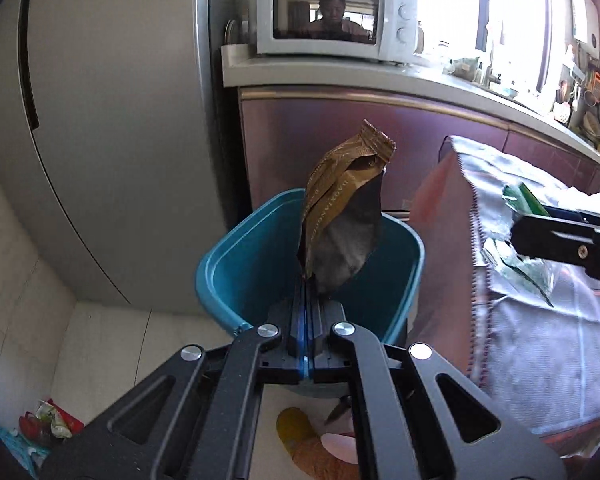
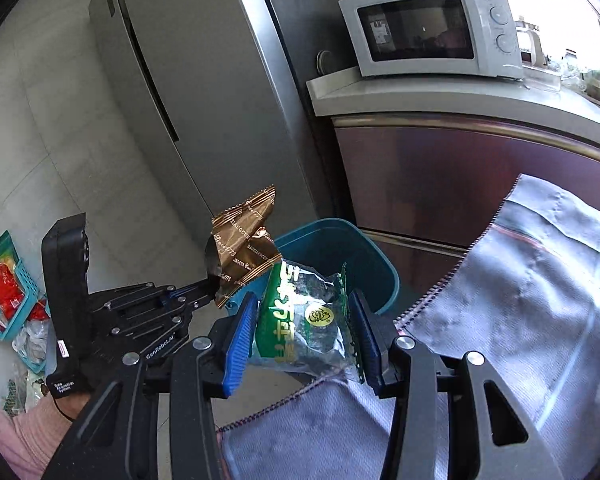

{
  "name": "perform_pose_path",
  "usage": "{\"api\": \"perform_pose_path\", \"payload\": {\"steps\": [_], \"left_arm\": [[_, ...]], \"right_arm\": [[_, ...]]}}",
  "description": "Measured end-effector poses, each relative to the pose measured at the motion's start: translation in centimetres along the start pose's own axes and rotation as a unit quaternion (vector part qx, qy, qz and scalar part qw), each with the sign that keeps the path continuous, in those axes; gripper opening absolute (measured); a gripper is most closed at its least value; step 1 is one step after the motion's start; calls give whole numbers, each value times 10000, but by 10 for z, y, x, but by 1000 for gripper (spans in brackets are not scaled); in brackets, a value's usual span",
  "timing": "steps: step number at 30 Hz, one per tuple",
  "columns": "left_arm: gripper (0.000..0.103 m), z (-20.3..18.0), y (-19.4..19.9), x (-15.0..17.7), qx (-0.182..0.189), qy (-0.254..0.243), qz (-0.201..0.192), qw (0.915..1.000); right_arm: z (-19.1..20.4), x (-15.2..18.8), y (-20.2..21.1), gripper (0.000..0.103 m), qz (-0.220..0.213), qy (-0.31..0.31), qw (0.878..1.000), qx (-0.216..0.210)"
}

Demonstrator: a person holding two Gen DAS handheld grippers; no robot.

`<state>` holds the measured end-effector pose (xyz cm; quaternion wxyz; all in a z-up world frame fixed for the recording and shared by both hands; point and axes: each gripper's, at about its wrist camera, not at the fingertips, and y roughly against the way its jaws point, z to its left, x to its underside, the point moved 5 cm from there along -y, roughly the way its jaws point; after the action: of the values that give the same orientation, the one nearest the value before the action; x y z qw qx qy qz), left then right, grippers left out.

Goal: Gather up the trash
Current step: 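Carry both wrappers to the teal bin and open both tools to drop them, then grasp the white foam net with the left tool while the right tool grasps a paper cup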

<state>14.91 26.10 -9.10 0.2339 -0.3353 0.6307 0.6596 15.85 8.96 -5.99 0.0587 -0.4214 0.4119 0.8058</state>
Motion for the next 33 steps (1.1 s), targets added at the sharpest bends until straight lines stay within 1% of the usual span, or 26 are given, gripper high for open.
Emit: {"api": "perform_pose_path", "payload": {"steps": [6, 7, 11, 14, 15, 16, 17, 18, 21, 24, 27, 30, 33], "left_arm": [[1, 10, -35, 1, -142, 14, 301, 9994], [1, 12, -38, 6, -154, 32, 325, 9993], [3, 18, -57, 5, -97, 164, 495, 9986], [4, 23, -66, 3, -87, 238, 572, 9980], [4, 21, -64, 9, -88, 252, 581, 9980], [4, 20, -66, 13, -86, 266, 581, 9979], [4, 20, -68, 12, -99, 277, 577, 9979], [4, 21, -68, 12, -107, 286, 571, 9979], [4, 19, -68, 11, -91, 342, 536, 9979], [4, 15, -58, 14, -98, 393, 423, 9983], [9, 12, -45, 14, -53, 397, 279, 9988], [14, 2, -32, 9, 79, 347, 125, 9993], [22, -14, -16, 4, 363, 301, -39, 9989]], "right_arm": [[-1, -7, -49, 45, 518, -139, 9986, 14], [-1, -7, -57, 45, 611, -159, 9980, 38], [-8, -13, -85, 47, 905, -329, 9953, 100], [-9, -9, -94, 50, 1140, -470, 9923, 82], [-9, -9, -96, 50, 1173, -490, 9919, 90], [-9, -10, -99, 53, 1199, -501, 9915, 119], [-10, -10, -99, 53, 1223, -528, 9910, 129], [-10, -10, -98, 53, 1217, -554, 9910, 116], [-13, -15, -101, 63, 1195, -607, 9909, 93], [-15, -14, -94, 63, 1104, -661, 9917, 70], [-13, -15, -86, 63, 957, -649, 9933, 61], [-14, -11, -59, 63, 684, -566, 9960, 49], [-17, -3, -20, 63, 326, -441, 9984, 138]]}}
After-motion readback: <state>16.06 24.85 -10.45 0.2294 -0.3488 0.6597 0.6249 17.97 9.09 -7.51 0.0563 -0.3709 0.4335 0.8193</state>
